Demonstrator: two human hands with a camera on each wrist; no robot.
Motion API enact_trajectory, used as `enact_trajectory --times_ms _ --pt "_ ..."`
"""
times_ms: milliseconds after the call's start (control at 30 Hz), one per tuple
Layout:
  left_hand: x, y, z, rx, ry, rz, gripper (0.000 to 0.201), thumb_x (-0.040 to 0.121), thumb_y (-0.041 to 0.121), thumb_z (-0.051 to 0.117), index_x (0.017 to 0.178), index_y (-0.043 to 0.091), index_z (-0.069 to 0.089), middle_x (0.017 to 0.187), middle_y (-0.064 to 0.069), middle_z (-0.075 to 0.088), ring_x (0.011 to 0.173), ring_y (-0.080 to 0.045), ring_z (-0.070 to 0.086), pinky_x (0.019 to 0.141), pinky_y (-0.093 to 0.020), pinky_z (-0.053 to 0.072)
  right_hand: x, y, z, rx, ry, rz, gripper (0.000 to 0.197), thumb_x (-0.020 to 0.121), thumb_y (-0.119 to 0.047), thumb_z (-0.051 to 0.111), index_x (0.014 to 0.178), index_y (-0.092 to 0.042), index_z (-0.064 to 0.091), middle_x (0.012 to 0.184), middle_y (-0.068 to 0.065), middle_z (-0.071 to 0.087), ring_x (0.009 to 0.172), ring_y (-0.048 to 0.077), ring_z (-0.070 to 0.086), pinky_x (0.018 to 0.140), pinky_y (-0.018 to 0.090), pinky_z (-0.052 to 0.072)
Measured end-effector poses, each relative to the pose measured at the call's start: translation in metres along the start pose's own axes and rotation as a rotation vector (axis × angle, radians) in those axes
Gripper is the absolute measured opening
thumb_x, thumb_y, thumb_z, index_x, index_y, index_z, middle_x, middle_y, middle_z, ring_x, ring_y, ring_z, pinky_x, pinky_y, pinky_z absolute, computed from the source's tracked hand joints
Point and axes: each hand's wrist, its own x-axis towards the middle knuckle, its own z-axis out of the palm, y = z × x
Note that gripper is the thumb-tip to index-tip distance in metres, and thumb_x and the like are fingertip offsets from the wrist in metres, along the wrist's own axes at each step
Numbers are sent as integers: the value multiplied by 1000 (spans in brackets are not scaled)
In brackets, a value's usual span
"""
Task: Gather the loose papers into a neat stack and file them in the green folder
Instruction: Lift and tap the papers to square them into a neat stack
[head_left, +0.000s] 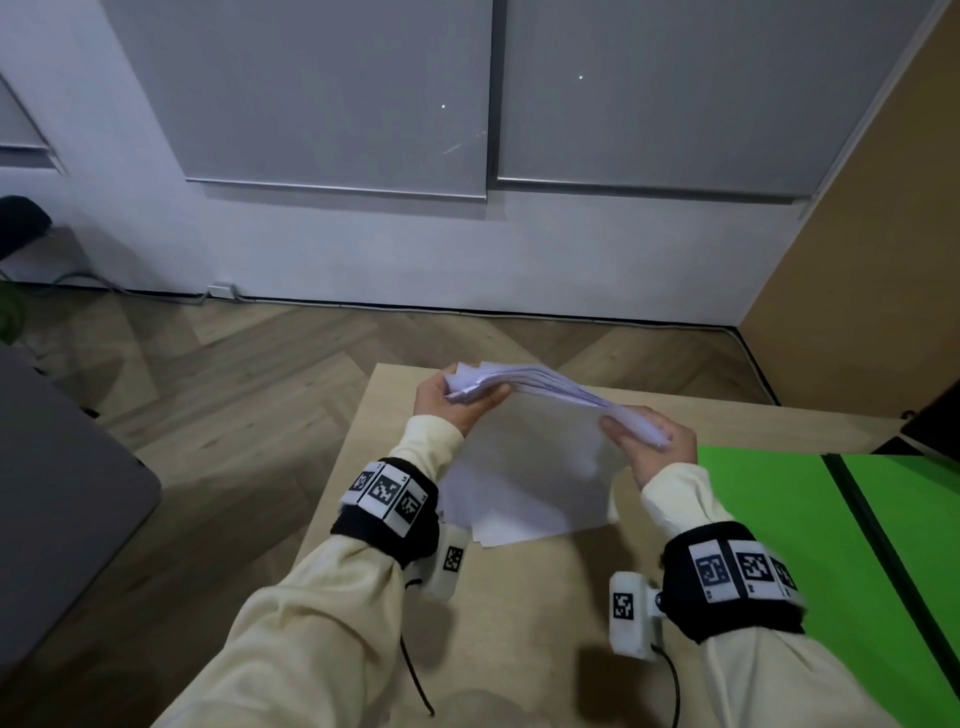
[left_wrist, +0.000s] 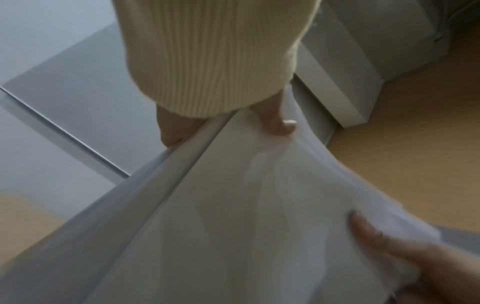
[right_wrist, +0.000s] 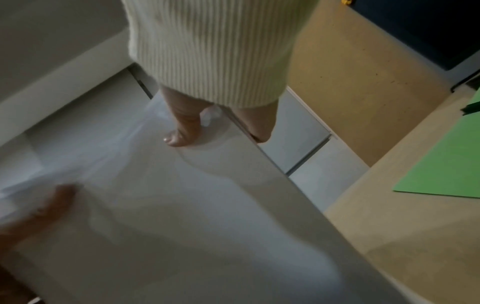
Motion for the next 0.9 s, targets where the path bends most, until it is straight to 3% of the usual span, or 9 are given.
enact_trajectory --times_ms 67,167,300,400,467,567,700,833,900 --pt "-3 1 -1 6 -11 35 19 73 1 76 83 4 60 62 9 62 48 9 56 58 -13 47 -1 -12 -2 7 79 18 20 73 -3 75 91 2 69 50 -17 62 43 -7 50 57 19 44" --pt "-7 12 -3 2 -30 112 26 69 -1 79 91 2 65 73 7 67 55 9 60 63 -13 53 -2 -44 -5 97 182 -34 35 73 -4 76 104 8 64 82 4 63 56 -1 59 45 -2 40" --pt "-24 34 -11 -14 7 261 26 71 2 78 95 8 68 82 5 67 67 6 64 70 -10 53 -11 -77 -17 105 124 -229 17 75 -3 74 91 -1 69 51 -27 65 48 -18 56 55 0 44" --pt "-33 28 -14 25 17 287 21 75 1 74 93 7 66 77 11 62 59 15 59 60 0 44 -21 -72 -21 124 60 -257 12 71 -16 75 75 -21 65 54 -36 64 54 -19 58 58 0 45" --pt "-38 19 -13 -16 30 222 22 75 7 76 93 15 65 81 12 64 65 12 61 63 -2 46 -26 -53 -19 110 -16 -169 18 65 -24 77 80 -22 66 62 -33 68 59 -17 60 61 1 45" --pt "-36 8 -7 -54 95 149 29 74 17 77 100 10 68 85 10 65 71 10 61 60 0 45 -27 -25 -13 61 -128 -78 28 72 -2 75 99 -7 65 69 -24 72 63 -17 62 61 -1 45" --pt "-28 12 2 -148 282 102 37 69 29 81 99 13 67 87 1 62 78 -11 57 57 -2 46 -22 -14 -10 52 -199 -32 41 75 8 70 114 8 60 98 0 66 71 -19 62 66 -3 45" --pt "-21 16 11 -143 429 78 51 63 37 83 105 17 63 103 -3 60 91 -15 54 80 -19 49 -19 -11 -9 49 -233 -21 50 70 11 73 118 9 58 108 11 61 71 -20 62 67 -3 45" --pt "-16 17 11 -194 490 9 47 63 37 82 100 14 63 99 -5 63 82 -13 58 82 -25 49 -20 -11 -10 24 -258 -18 52 69 3 77 118 4 60 106 8 63 69 -21 61 65 -4 43"
